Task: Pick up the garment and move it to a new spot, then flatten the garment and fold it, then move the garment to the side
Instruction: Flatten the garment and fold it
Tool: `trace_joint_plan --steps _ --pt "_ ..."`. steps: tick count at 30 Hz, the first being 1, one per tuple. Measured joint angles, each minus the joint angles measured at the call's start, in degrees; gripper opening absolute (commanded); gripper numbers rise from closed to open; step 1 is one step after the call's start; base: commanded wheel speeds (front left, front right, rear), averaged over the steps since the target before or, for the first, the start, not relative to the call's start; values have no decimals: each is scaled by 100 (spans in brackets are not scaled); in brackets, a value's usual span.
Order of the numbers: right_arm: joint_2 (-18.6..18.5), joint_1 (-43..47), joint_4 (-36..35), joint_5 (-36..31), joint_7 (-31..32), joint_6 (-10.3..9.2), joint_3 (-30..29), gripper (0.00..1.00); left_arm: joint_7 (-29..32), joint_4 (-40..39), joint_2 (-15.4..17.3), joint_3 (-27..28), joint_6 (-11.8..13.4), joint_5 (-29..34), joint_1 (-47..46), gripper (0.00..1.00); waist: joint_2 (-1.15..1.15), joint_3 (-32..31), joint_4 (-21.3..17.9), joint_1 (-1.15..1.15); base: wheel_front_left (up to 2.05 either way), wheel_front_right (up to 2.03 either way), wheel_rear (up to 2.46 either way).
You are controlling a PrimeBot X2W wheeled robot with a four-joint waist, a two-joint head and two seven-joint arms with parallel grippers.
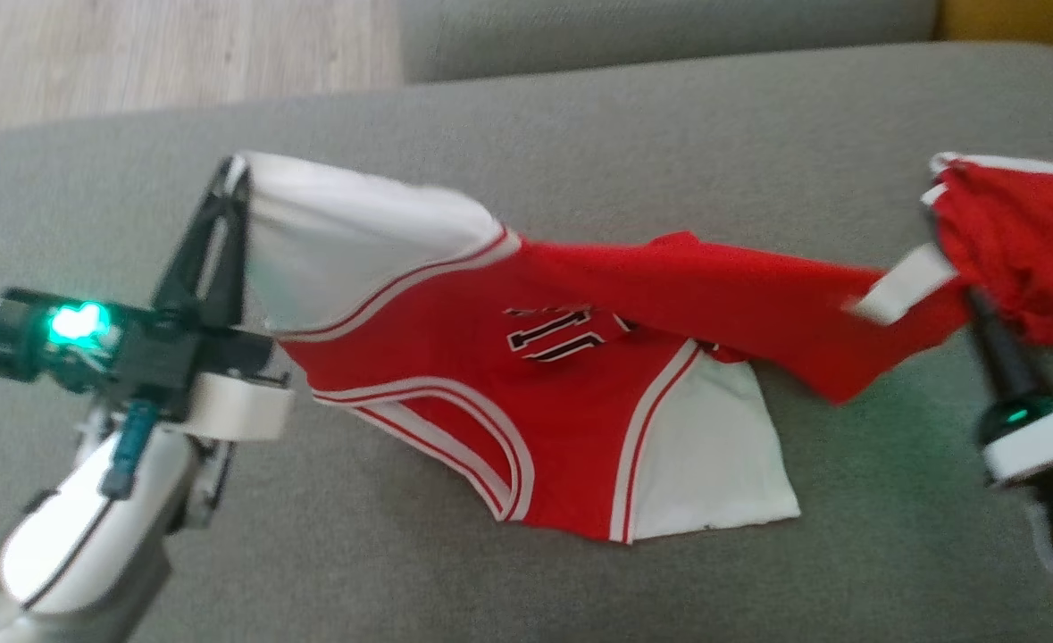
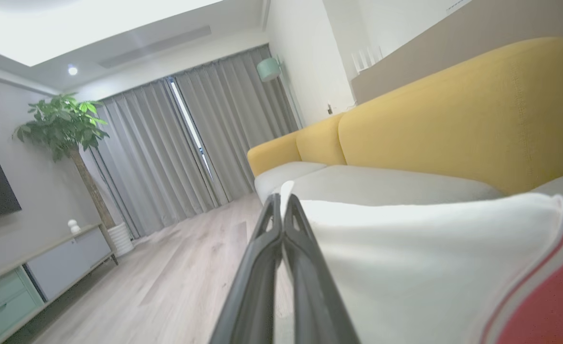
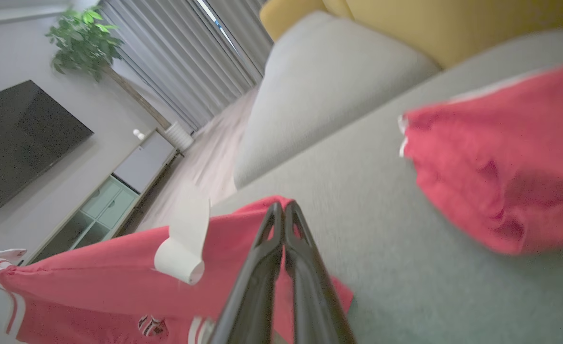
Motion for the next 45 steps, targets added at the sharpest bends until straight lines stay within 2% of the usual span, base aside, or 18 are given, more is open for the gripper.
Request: trace_joint_plan --steps 7,10,15,18,22,26,27,28,29,30,34,41,45 --pt "-577 35 -1021 -2 441 0 -967 0 -26 -521 357 218 -133 136 -278 0 0 -479 -213 0 0 0 0" --pt "-624 100 -1259 -3 616 0 -1240 0 -22 -648 444 240 -198 151 -438 0 0 -595 -253 -1 0 0 0" --pt "-634 288 -1601 -140 1245 0 -1748 0 266 -948 565 249 -355 203 -841 0 0 -779 -309 -1 0 0 0" --pt "-483 405 -1637 -260 1720 0 -1837 0 576 -1007 532 137 -535 26 -852 0 0 -767 -301 -1 0 0 0" --pt "-38 573 -1328 -479 2368 0 -1681 0 843 -853 394 -203 -725 -129 -688 0 0 -608 -257 0 0 0 0" --pt "448 506 -613 -1070 2443 0 -1530 0 829 -470 23 -545 -936 -194 -581 0 0 -328 -166 1 0 0 0" --pt "583 428 -422 -1173 2384 0 -1517 20 806 -365 -68 -590 -969 -194 -581 0 0 -255 -138 1 0 0 0" --pt "704 330 -255 -1282 2301 0 -1503 62 755 -274 -146 -631 -1004 -192 -589 0 0 -180 -110 1 0 0 0" --pt "810 215 -119 -1365 2213 0 -1501 97 708 -188 -213 -678 -1005 -176 -603 0 0 -105 -84 1 0 0 0" --pt "894 99 -30 -1405 2156 0 -1500 100 669 -102 -269 -708 -1027 -172 -617 0 0 -36 -61 1 0 0 0" --pt "996 -127 59 -1457 1974 0 -1455 100 516 190 -381 -716 -1051 -169 -727 0 0 213 -3 2 0 0 0" --pt "1107 449 -49 -1326 1928 0 -1307 100 378 396 -413 -708 -1053 -171 -810 0 0 421 -64 1 0 0 0" --pt "1167 433 19 -1227 1847 0 -1312 100 370 435 -413 -709 -1048 -171 -809 0 0 487 -119 1 0 0 0"
